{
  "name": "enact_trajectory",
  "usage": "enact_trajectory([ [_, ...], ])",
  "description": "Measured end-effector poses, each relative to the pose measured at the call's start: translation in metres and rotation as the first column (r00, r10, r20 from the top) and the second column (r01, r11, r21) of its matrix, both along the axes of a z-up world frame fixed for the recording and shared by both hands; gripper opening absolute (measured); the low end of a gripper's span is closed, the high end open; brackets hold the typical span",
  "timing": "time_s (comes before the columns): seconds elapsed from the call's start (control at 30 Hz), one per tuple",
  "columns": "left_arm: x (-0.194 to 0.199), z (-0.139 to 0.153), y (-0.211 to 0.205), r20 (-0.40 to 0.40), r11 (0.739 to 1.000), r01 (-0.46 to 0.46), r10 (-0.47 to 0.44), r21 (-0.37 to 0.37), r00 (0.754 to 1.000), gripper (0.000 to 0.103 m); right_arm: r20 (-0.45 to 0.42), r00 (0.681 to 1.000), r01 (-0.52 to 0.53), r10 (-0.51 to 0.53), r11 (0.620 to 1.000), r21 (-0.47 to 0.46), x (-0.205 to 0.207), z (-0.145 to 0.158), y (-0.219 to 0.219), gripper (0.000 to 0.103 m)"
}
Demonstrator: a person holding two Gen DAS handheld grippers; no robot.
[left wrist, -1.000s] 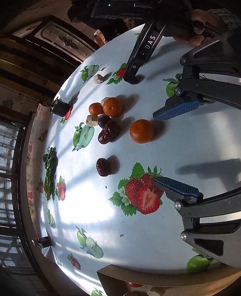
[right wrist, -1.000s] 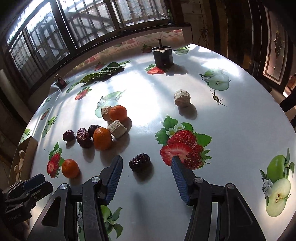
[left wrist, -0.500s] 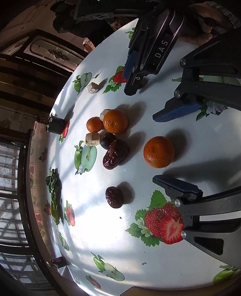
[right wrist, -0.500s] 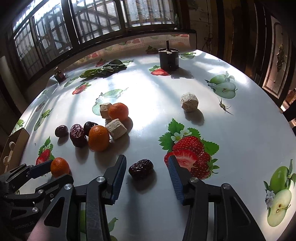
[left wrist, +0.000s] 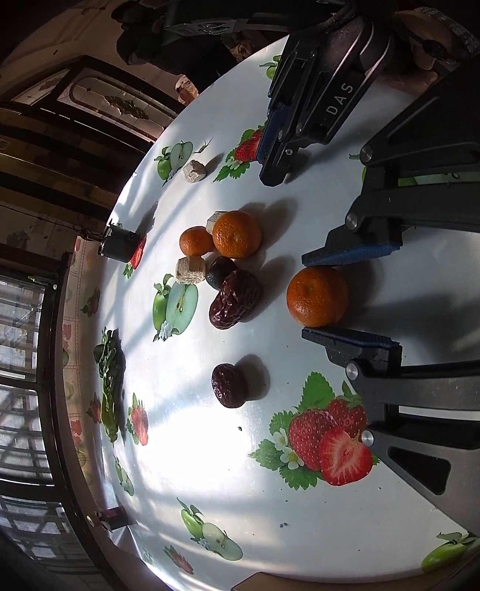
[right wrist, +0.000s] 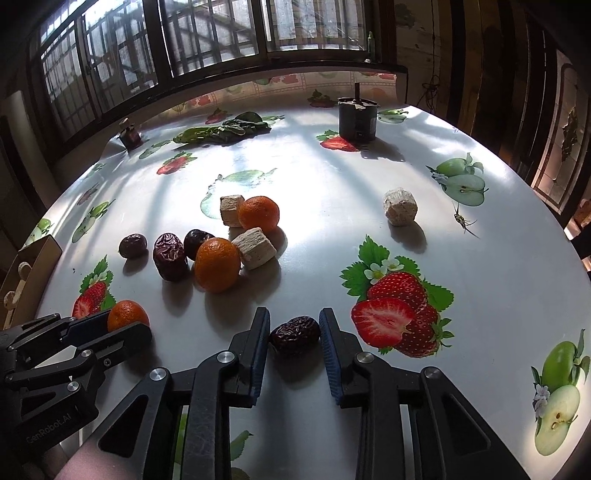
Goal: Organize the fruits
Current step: 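Grasp the mandarin with the left tool while the right tool grasps a dark red date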
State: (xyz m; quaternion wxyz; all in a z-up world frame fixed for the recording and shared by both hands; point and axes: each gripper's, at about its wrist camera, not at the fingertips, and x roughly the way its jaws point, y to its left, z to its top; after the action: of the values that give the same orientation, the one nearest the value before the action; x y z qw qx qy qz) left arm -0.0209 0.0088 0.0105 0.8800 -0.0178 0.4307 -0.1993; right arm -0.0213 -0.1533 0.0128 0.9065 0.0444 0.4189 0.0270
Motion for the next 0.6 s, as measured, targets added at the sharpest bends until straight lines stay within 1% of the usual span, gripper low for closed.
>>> enact_trajectory([
  [0.17,0.002,0.000,0.006,-0.004,0.999,-0.022,0.022,-0.029,1.000,0.031,0.010,1.000,0.018,-0.018,1.000,0.015,-0.001,0.001,-0.003,0.029],
  [0.37,-0.005,0.007,0.021,-0.016,0.995,-0.069,0.068,-0.076,0.998,0.031,0.001,0.998,0.063,-0.063,0.996,0.061,-0.001,0.000,-0.015,0.029],
  [0.4,-0.010,0.010,0.026,-0.026,0.992,-0.080,0.078,-0.098,0.997,0.031,0.002,0.998,0.070,-0.070,0.996,0.062,-0.002,0.000,-0.015,0.029],
  [0.47,-0.024,0.020,0.041,-0.038,0.983,-0.085,0.080,-0.164,0.996,0.031,-0.003,0.997,0.081,-0.081,0.995,0.052,-0.005,0.001,-0.015,0.029],
  [0.6,-0.054,0.043,0.072,-0.020,0.971,-0.099,0.097,-0.217,0.995,0.031,0.001,0.999,0.050,-0.050,0.998,0.044,-0.021,0.010,-0.004,0.029],
])
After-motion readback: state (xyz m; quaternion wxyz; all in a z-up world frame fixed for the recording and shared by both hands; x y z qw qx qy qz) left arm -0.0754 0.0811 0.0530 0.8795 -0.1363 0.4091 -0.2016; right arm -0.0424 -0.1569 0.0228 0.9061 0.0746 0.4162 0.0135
